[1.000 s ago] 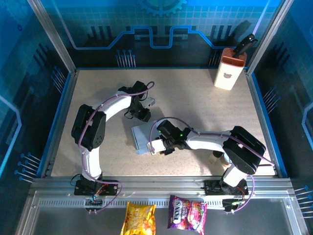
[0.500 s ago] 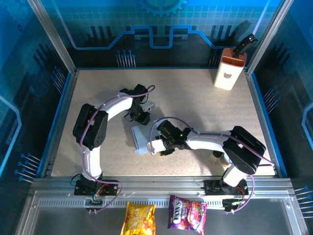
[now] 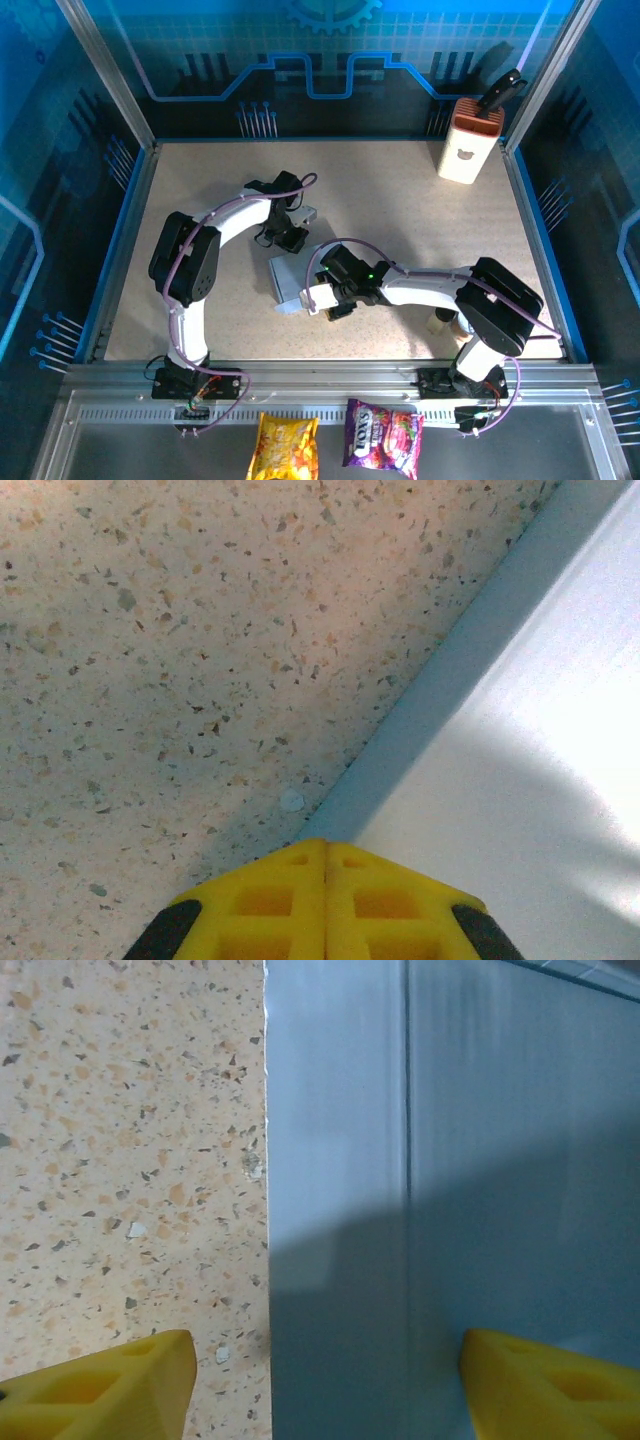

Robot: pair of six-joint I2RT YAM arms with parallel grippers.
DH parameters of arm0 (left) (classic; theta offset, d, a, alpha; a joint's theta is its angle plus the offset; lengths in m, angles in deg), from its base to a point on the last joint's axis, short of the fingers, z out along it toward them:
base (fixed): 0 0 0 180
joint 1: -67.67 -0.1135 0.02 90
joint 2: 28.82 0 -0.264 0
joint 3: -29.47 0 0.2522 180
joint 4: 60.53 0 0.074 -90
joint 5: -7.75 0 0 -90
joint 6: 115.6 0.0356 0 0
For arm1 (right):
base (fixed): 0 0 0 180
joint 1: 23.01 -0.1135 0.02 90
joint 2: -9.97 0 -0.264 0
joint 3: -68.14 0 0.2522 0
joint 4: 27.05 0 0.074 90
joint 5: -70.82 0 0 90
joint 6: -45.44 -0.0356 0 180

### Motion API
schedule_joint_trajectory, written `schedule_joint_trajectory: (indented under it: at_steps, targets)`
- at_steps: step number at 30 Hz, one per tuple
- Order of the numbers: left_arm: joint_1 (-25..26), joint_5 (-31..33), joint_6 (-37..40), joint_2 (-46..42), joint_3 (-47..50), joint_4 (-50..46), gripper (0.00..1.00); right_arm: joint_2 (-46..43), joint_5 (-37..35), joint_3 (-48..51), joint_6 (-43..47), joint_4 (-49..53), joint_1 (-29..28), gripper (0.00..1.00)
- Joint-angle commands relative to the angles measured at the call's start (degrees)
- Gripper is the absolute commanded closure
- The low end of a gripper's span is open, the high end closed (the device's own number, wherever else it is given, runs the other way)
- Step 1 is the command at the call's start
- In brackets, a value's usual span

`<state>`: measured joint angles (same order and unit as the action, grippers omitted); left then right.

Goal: Fold the paper box

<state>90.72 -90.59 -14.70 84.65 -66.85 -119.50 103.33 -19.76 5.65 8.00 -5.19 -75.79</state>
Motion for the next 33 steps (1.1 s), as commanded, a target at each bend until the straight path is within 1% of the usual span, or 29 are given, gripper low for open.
schedule_joint_trajectory:
  at_steps: [1,5,10,18,22,24,30,33]
  targets:
    - [0.18,3.19,0.37,3.62,0.70,-1.71,0.94,0.45,-2.14,-0.13,0.69,-2.36,-0.13,0.25]
    - [0.16,4.65,0.27,4.47,-0.30,-2.42,0.95,0.35,-5.39,-0.09,1.90,-5.11,-0.14,0.24]
    - [0.16,4.96,0.36,4.92,-0.67,-2.57,0.95,-0.24,-7.40,-0.31,3.60,-7.32,-0.14,0.24]
    - [0.25,4.43,0.63,5.34,-1.37,-3.24,0.95,0.93,-10.01,-1.01,6.34,-11.31,0.08,0.27]
    - [0.22,4.43,0.78,5.43,-1.46,-3.30,0.95,1.31,-9.98,-1.45,7.37,-12.31,0.52,0.34]
    - [0.19,4.42,0.80,5.42,-1.46,-3.37,0.95,1.41,-9.45,-3.42,7.66,-12.31,0.91,0.37]
    - [0.17,3.97,1.09,4.95,-1.49,-3.29,0.95,1.70,-8.52,-5.77,8.72,-11.14,2.01,0.56]
    - [0.24,2.87,1.35,3.42,-0.96,-2.71,0.96,1.38,-6.96,-7.36,8.52,-7.85,2.62,0.62]
